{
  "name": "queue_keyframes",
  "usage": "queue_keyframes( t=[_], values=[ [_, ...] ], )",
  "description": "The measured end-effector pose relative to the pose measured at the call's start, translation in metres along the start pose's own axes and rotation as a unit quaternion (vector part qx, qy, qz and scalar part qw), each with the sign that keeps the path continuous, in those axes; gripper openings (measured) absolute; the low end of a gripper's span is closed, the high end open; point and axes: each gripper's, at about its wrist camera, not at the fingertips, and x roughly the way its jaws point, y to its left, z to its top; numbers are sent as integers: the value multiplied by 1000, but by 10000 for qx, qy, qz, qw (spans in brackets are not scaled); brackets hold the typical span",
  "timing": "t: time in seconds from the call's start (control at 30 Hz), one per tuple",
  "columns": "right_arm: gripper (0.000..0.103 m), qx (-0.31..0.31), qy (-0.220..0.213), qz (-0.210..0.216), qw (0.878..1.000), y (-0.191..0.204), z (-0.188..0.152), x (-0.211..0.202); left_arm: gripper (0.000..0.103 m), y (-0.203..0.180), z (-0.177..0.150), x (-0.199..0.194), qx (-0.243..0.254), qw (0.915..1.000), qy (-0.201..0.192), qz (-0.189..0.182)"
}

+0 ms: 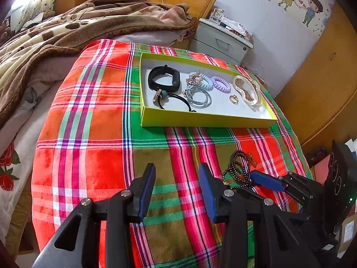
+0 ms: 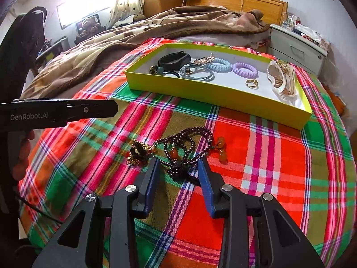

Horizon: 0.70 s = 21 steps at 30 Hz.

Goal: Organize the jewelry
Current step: 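Move both tools back to the remaining jewelry beside the box, then grasp dark bead bracelet with right tool while left tool grasps gold-and-black brooch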

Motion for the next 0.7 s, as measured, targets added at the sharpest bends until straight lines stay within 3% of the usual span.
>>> queue_keyframes(
  t=[0.13, 0.4, 0.7],
  values=[
    [19, 88, -12, -102, 9999, -4, -1, -1, 42, 1, -1, 1, -27, 10000, 32, -7],
    [16, 245, -155, -93, 9995, -10, -2, -9, 42, -2, -3, 1, 2, 10000, 63, -31],
    [15, 600, -665, -75, 9960, -26, -3, -38, 42, -17, -10, 4, 293, 9994, 171, -107]
  ],
)
